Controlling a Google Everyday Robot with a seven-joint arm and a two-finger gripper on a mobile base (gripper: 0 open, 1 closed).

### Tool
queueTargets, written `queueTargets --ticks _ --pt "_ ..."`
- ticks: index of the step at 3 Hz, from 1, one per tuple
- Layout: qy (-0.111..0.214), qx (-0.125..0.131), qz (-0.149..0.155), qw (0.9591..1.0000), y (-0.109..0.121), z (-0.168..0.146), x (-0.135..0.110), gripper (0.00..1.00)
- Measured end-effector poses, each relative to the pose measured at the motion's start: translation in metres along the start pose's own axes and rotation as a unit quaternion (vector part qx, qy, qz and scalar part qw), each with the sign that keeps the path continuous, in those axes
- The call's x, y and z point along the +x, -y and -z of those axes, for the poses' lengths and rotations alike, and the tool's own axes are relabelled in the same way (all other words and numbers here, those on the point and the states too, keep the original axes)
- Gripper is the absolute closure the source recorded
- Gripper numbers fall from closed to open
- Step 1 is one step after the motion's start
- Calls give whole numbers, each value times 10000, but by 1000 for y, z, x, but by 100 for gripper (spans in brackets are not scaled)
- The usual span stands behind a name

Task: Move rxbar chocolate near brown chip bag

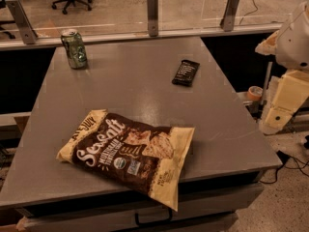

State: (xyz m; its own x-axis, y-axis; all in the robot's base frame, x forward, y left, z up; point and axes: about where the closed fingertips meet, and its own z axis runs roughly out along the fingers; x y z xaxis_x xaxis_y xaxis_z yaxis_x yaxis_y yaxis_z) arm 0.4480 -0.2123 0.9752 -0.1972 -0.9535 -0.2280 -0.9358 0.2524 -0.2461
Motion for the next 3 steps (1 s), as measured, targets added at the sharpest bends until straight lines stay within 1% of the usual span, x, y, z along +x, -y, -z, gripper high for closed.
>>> queueTargets --ticks 1,2,3 --pt "372 8 90 9993 28 -23 -16 0" --pt "899 96 62 9959 67 -60 -41 0" --pt "1397 255 -25 9899 107 -96 -69 0"
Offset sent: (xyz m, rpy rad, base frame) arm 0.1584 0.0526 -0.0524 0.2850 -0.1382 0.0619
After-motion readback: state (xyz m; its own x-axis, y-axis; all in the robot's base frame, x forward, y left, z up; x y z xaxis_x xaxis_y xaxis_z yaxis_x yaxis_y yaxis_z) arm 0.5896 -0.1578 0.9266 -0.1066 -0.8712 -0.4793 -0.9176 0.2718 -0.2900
